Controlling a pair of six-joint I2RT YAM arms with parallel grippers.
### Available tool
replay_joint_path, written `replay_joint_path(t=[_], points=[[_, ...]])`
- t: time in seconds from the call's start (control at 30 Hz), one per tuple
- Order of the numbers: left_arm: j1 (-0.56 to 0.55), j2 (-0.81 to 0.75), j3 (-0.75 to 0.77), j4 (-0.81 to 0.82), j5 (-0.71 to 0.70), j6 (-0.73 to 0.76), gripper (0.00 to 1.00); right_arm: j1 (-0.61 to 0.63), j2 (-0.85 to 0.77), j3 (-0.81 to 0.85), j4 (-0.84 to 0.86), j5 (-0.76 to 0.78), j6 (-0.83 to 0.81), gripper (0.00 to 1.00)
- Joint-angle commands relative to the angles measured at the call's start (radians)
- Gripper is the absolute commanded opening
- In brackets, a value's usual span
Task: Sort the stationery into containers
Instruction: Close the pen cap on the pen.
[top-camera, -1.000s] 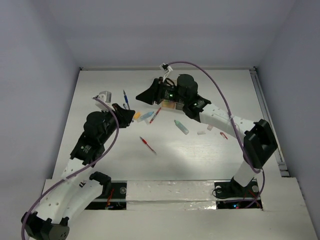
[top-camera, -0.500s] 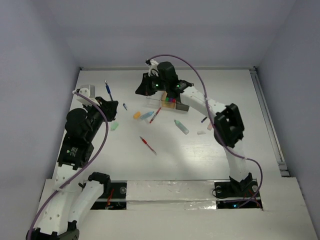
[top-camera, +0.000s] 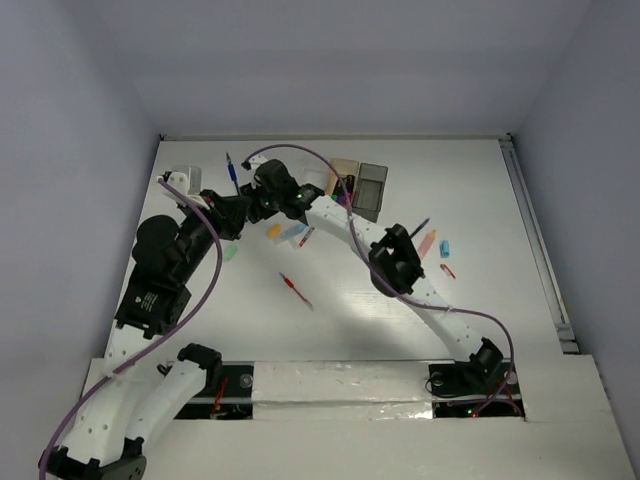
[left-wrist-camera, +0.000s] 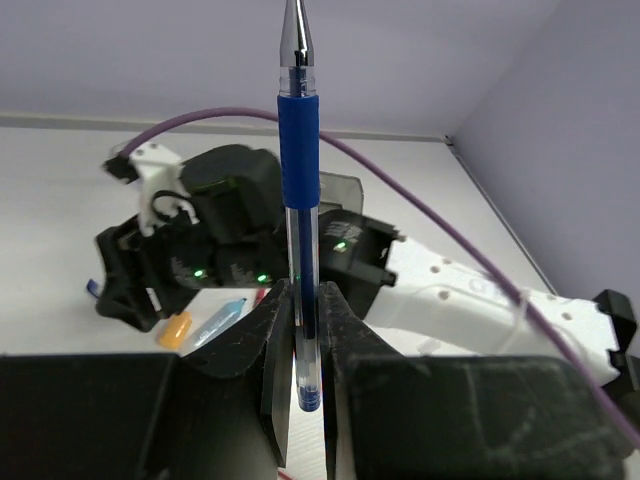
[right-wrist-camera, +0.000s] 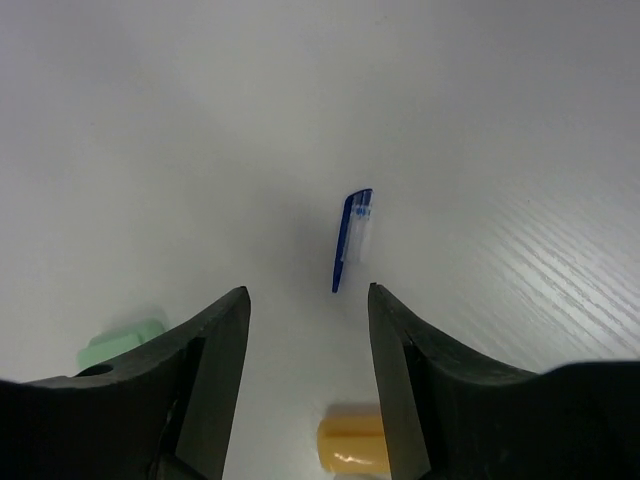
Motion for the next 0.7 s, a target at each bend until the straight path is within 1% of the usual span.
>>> replay_joint_path(t=[0.0,0.17,0.27,0.47,0.67], points=[[-0.020,-0.003,0.031,0.065,0.026,-0.001,0.00,0.039,0.040,0.118,0.035,0.180,-0.094,0.57],[-0.020,-0.017,0.009,0.083,0.063,-0.024,0.00,0.039,0.083,0.106,0.067,0.269,-0.111,0.56],[-0.029,-0.021,0.009,0.088,0.081,-0.029,0.00,0.039,0.116,0.135,0.079,0.304,-0.128,0.55],[-0.038,-0.044,0.008,0.108,0.116,-0.041,0.00,0.039,0.138,0.158,0.082,0.296,-0.095,0.54],[-0.038,-0.089,-0.004,0.132,0.126,-0.057,0.00,0.039,0.205,0.154,0.087,0.273,-0.053,0.52]])
